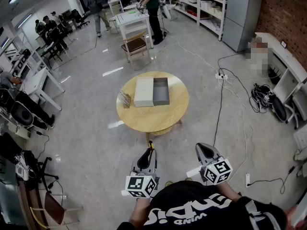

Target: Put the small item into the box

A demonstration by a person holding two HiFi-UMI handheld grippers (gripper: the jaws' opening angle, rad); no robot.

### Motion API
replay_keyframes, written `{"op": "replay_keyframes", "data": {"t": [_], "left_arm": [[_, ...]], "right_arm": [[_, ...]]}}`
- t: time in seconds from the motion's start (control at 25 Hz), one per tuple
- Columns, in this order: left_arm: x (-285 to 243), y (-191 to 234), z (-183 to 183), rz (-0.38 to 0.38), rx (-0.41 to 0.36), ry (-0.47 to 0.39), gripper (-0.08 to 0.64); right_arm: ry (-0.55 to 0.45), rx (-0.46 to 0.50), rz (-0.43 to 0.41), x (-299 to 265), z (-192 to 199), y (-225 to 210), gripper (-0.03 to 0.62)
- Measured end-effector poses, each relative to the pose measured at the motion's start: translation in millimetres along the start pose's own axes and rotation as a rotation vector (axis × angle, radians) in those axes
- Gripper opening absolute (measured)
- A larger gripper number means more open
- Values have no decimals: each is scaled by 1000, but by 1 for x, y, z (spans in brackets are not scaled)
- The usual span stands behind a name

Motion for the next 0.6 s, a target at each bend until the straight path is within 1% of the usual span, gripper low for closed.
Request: {"op": "replay_keyframes", "data": {"t": [0.44,0.6], "left_arm": [[2,4,-3,15,-1,-5,67],[2,13,-2,25,-3,-3,67]], "right_arm": [[3,-4,6,3,2,10,3],[5,6,17,2,3,16,3]]}}
Point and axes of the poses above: the fingertips, and each gripper's own axes: x backward along the fingers, y to its left, z out of its underside, the point moved 5 cm from there along x, backward along the fingers, and after that the axes turned 9 degrees about -z, right-handed, at the moved point
